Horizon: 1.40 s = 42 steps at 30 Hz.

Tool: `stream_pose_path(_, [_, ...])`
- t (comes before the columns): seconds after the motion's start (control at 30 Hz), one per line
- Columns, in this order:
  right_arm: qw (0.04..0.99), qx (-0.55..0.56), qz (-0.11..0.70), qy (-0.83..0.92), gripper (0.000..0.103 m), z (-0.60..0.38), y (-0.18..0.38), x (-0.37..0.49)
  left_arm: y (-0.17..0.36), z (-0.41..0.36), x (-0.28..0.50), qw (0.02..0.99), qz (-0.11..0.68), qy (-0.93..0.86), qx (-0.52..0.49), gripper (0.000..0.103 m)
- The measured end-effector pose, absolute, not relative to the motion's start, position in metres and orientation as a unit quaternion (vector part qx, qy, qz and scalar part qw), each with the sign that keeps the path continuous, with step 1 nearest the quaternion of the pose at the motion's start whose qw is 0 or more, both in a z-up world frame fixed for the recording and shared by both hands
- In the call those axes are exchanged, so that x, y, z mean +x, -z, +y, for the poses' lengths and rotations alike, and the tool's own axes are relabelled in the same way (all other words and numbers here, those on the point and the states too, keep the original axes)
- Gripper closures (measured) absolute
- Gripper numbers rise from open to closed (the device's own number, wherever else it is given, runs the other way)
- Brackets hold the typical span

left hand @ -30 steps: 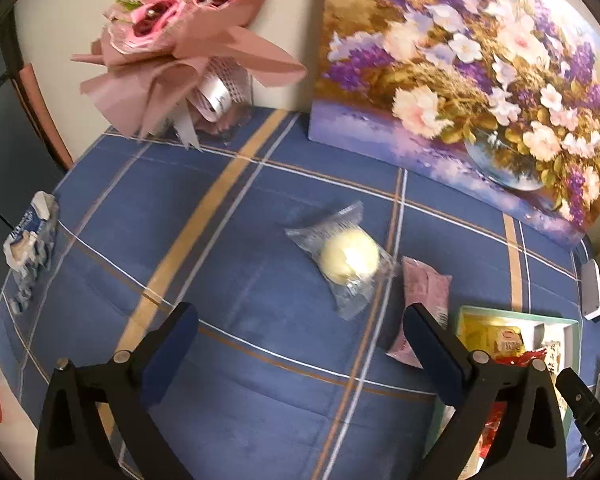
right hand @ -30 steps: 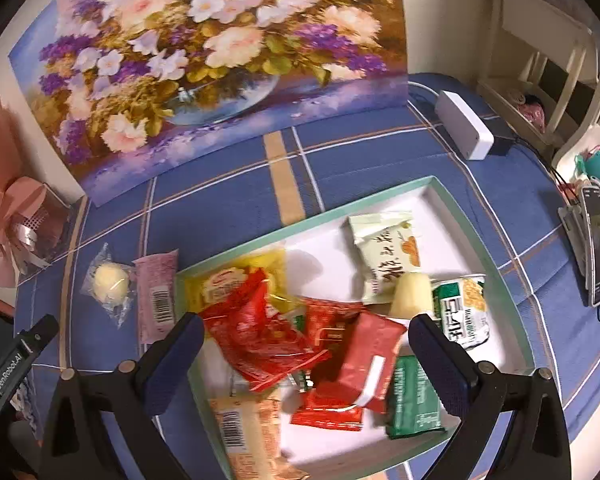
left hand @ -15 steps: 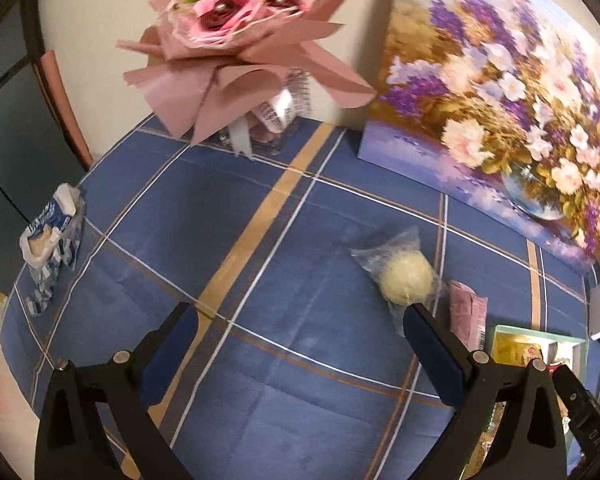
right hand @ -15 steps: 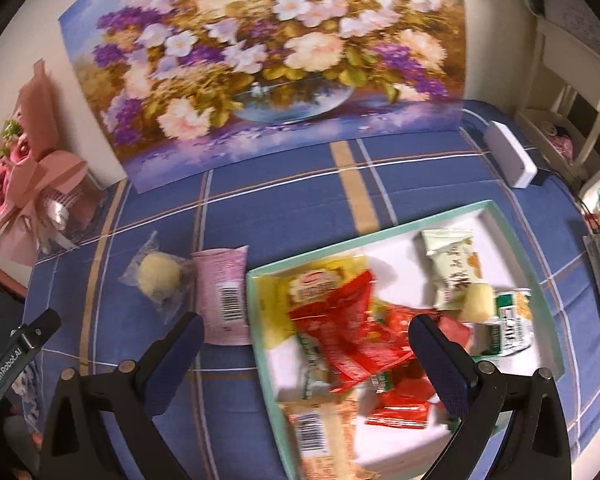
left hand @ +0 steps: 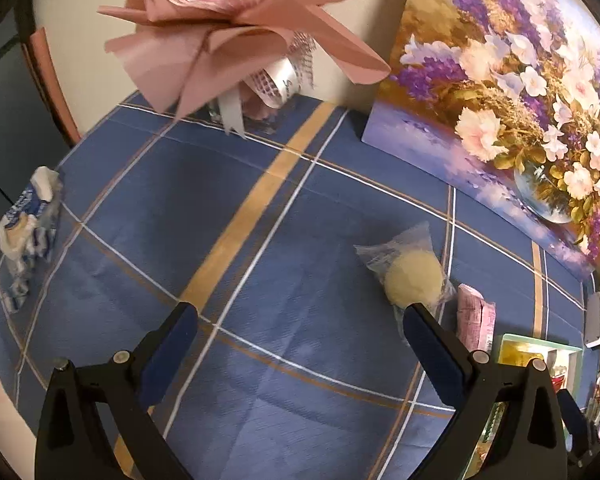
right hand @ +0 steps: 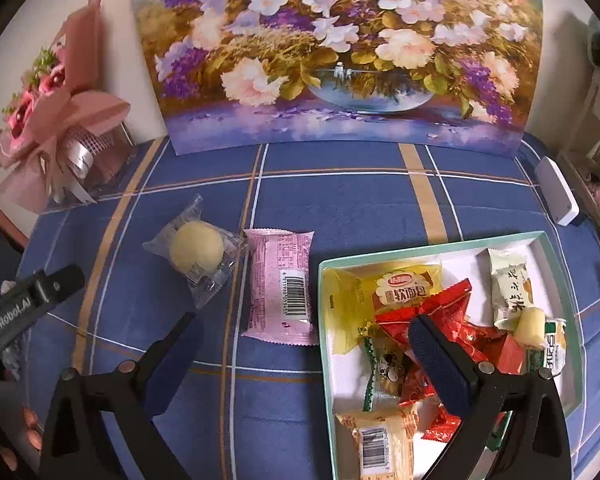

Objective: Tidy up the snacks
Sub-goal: 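Move both tools to the clear-wrapped bun and pink packet, then grasp the clear-wrapped bun with the left tool while the right tool grasps the pink packet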

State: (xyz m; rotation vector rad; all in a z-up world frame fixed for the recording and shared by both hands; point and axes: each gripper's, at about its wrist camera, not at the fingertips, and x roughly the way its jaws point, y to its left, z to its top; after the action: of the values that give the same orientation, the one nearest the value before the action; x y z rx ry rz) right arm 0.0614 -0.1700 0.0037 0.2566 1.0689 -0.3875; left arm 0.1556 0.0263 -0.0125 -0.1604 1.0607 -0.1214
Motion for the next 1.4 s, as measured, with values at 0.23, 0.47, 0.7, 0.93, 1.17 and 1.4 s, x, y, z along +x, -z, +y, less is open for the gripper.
stream_pose_path(0.23, [0.837,0.136,0.504,0.164,0.010,-0.171,0.013,0.073,0.024,0.016,0.172,0.849,0.516,0.072,-0.084,0.001])
stream_pose_path(0.47, [0.835,0.160,0.507,0.142,0.030,-0.172,0.031,0.091,0.032,-0.011,0.179,0.846,0.515,0.107,-0.089,0.001])
stream_pose_path(0.7, [0.828,0.162,0.521,0.126,0.045,-0.173,0.050,0.105,0.046,-0.039,0.190,0.838,0.522,0.135,-0.089,0.001])
stream_pose_path(0.93, [0.822,0.162,0.530,0.130,0.045,-0.180,0.067,0.110,0.064,-0.059,0.202,0.824,0.539,0.149,-0.088,0.001])
stream_pose_path(1.17, [0.823,0.166,0.530,0.115,0.049,-0.178,0.069,0.112,0.077,-0.073,0.211,0.814,0.554,0.148,-0.088,0.030])
stream_pose_path(1.4, [0.822,0.169,0.532,0.113,0.051,-0.178,0.074,0.110,0.090,-0.066,0.209,0.806,0.557,0.163,-0.115,0.038])
